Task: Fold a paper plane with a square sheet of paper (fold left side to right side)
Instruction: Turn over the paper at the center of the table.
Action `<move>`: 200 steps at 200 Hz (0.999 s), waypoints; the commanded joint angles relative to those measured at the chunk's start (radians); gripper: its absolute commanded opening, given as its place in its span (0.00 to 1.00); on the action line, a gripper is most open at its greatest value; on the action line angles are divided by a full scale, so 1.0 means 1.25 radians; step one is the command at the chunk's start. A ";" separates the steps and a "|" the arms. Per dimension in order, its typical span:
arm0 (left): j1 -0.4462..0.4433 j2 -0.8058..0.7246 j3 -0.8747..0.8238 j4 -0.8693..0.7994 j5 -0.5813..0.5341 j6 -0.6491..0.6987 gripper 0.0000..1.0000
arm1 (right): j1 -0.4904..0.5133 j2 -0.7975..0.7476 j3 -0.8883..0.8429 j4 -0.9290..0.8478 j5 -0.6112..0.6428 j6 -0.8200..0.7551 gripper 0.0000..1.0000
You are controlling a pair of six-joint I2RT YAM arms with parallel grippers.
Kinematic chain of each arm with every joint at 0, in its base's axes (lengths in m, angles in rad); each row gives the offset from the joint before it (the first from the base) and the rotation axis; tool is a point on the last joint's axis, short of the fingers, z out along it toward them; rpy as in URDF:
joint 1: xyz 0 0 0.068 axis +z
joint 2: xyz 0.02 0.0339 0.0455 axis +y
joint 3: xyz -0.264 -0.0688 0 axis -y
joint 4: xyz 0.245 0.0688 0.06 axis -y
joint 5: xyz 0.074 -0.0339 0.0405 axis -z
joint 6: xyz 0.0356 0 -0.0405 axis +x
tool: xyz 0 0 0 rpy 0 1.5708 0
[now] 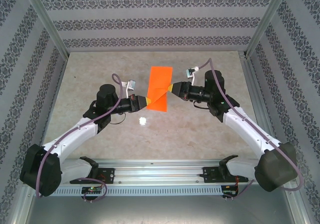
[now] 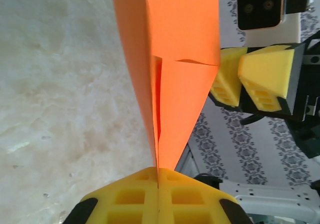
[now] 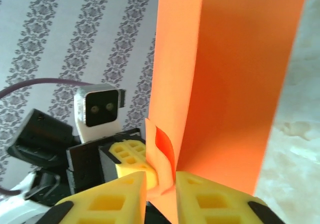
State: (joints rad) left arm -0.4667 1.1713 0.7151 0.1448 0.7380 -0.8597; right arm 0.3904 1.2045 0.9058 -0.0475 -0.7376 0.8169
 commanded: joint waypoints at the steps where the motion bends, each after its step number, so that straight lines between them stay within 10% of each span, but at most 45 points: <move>1: -0.043 -0.037 0.062 -0.213 -0.144 0.168 0.00 | -0.045 -0.049 0.013 -0.176 0.066 -0.109 0.29; 42: -0.254 0.059 0.302 -0.681 -0.707 0.376 0.00 | -0.130 -0.111 0.077 -0.578 0.449 -0.294 0.46; 98: -0.454 0.515 0.697 -1.234 -1.229 0.234 0.00 | -0.217 -0.221 0.012 -0.678 0.640 -0.357 0.53; 181: -0.532 0.927 0.968 -1.407 -1.223 0.195 0.00 | -0.313 -0.246 -0.035 -0.678 0.571 -0.384 0.54; 200: -0.538 0.931 0.983 -1.367 -1.165 0.231 0.17 | -0.330 -0.240 -0.030 -0.684 0.552 -0.395 0.55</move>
State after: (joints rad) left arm -1.1202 2.3280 1.8984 -1.5417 -0.7822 -0.6064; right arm 0.0013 0.9062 0.8673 -0.8909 -0.0181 0.3607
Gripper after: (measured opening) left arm 0.096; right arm 0.542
